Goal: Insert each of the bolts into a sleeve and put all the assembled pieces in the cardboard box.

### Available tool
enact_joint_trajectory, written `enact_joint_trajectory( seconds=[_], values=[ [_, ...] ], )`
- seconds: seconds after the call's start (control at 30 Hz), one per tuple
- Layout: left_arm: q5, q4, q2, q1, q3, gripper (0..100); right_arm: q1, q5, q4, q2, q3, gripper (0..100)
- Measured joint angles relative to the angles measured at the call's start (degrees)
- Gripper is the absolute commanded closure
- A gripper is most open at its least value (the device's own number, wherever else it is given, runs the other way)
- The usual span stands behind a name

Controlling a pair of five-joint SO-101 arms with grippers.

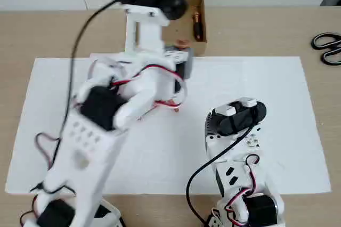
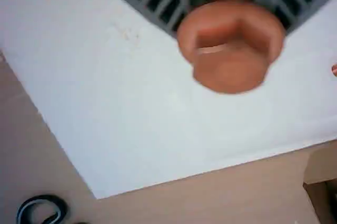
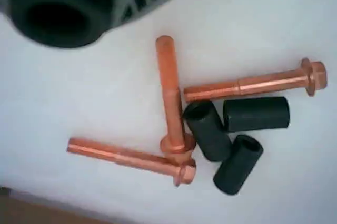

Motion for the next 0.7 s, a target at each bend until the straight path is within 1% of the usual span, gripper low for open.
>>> enact_joint_trajectory(
  seconds=[0.13, 0.2, 0.27, 0.4, 0.6, 0.63, 0.7],
  values=[
    [0.0, 6.0, -8.6, -1.6, 3.0, 100, -0.1, -0.1, 0.0, 0.0, 0.0, 99.5],
    [0.0, 6.2, -12.0, -3.6, 7.0, 100, 0.0, -0.1, 0.0, 0.0, 0.4, 99.5],
    [0.0, 3.5, -14.9, -5.5, 12.9, 100, 0.0, -0.1, 0.0, 0.0, 0.4, 99.5],
    [0.0, -9.4, -20.0, -6.3, 27.7, 100, -0.4, -0.3, 0.0, 0.0, 1.8, 99.5],
    [0.0, -33.7, -23.0, -5.6, 48.5, 99, -6.8, -0.4, -2.7, 0.0, 2.7, 99.5],
    [0.0, -36.4, -23.2, -5.6, 50.8, 99, -8.2, -0.4, -2.9, 0.0, 2.7, 99.5],
    [0.0, -39.0, -23.6, -5.7, 54.2, 99, -9.6, -0.4, -3.2, 0.0, 2.7, 99.5]
  ],
)
